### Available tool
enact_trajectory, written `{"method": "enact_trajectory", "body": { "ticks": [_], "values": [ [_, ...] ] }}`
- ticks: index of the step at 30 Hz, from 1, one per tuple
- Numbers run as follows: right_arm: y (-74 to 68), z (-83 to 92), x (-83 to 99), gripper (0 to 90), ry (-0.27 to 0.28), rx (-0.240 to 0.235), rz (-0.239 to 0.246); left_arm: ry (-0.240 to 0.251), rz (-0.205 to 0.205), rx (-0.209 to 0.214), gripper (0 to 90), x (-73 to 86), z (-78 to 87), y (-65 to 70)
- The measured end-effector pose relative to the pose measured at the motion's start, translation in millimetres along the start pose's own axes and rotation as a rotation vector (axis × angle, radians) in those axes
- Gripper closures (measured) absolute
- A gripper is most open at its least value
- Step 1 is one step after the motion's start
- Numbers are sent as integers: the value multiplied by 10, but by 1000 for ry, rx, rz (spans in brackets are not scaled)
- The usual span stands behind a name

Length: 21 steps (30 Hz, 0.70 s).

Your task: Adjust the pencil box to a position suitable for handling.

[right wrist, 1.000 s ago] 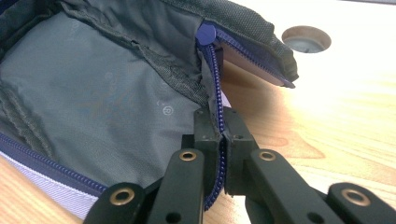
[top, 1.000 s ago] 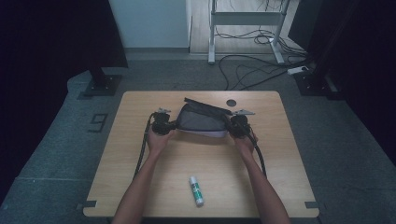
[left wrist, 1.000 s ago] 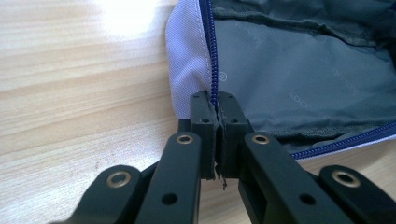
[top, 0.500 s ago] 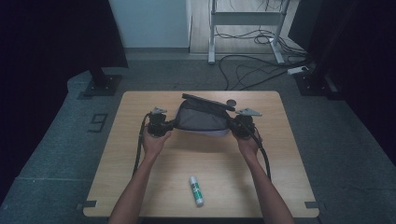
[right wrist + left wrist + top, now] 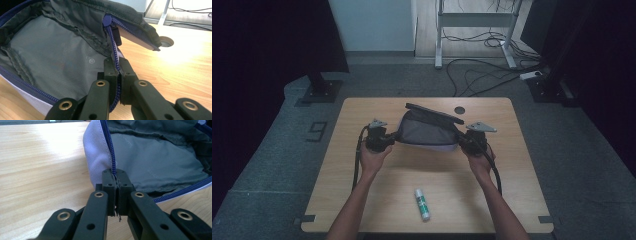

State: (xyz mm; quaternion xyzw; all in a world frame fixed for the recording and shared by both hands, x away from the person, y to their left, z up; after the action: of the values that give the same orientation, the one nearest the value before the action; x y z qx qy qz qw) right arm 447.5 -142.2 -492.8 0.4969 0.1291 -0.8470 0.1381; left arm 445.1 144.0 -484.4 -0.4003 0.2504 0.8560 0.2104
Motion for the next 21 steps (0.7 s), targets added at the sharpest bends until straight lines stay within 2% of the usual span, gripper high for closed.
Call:
{"method": "enact_trajectory", "body": {
  "ticks": [12,13,21],
  "values": [
    [-80,100,202,861,-15,-23,9,-5,5,19,878,307,83,84],
    [-86,110,244,860,-26,-26,11,-13,10,27,878,388,83,93],
    [-120,20,564,859,-127,-18,34,-69,24,38,874,679,-20,85]
  ]
}}
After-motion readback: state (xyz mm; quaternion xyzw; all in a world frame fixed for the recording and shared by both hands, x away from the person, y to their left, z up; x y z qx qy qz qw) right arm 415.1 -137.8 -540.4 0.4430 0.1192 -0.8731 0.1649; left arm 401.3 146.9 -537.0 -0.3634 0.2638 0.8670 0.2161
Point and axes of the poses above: each handheld gripper's, and its own axes: z roughly backward along the jaws, x roughly out of its underside, y roughly to its right, the point moved 5 cm from there along -z, roughly forward along the jaws, and after that the axes turned 5 degrees about x, right-handed, at the moved point
